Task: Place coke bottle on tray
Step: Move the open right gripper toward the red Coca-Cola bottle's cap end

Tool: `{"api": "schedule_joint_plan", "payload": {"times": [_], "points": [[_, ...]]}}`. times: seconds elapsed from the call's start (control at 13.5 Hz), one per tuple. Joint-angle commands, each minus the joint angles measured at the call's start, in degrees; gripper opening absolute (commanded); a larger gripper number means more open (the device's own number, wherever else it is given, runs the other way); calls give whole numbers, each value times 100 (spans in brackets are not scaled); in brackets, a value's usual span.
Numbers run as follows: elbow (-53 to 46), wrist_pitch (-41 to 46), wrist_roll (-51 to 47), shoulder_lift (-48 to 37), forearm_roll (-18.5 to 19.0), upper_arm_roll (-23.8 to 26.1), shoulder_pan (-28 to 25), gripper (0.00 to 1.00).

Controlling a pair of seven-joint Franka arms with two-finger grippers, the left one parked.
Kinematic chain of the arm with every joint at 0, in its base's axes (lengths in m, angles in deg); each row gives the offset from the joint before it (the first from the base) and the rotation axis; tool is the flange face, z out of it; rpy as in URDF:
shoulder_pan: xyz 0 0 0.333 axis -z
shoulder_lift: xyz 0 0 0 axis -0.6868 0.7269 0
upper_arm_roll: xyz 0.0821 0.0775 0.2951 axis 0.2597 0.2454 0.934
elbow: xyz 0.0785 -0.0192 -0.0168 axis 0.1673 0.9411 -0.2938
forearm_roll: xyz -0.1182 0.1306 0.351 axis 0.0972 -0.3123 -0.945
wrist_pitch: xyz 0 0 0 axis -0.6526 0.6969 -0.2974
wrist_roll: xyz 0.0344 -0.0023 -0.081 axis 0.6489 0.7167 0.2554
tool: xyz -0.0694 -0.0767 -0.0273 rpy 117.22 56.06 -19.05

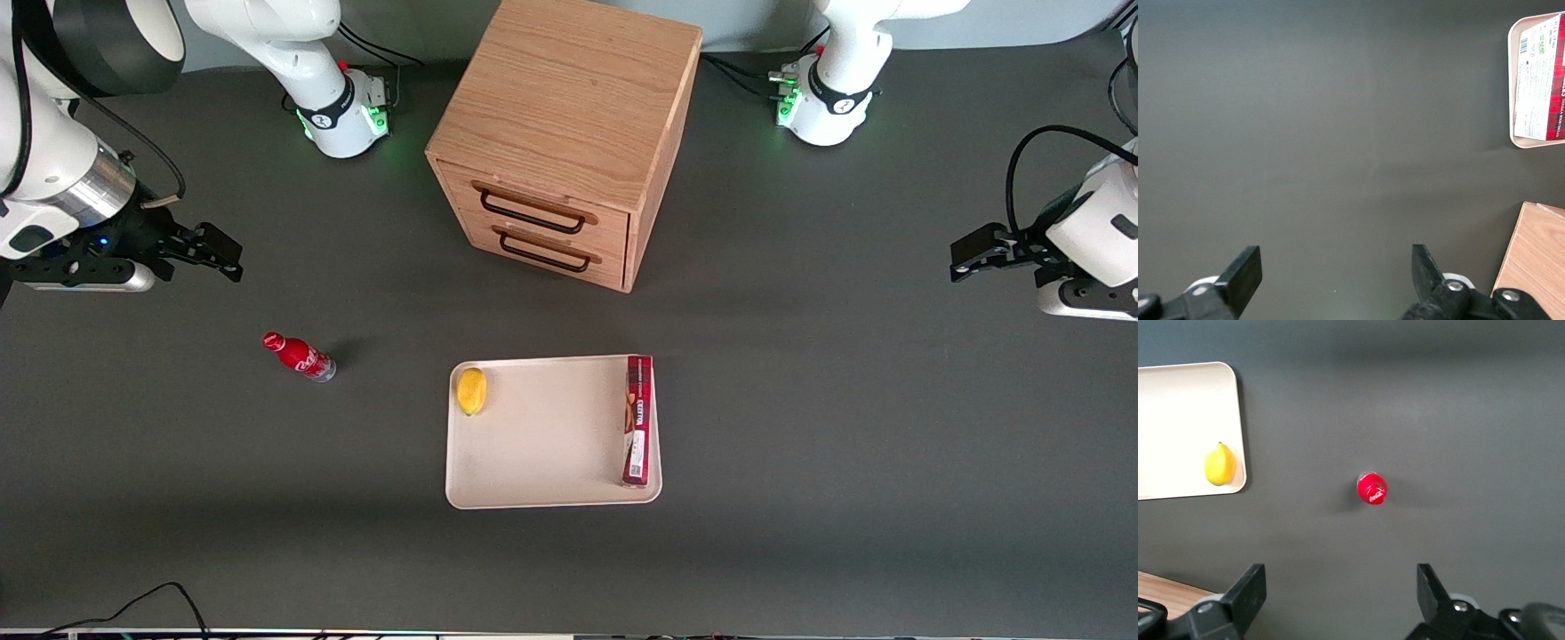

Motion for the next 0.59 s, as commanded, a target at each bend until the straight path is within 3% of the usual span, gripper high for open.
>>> {"api": "schedule_joint_plan", "payload": {"times": [0.0,0.52], "points": [[-218,211,50,88,-129,78,95,100],[-412,440,137,324,-138,43,147,100]]}}
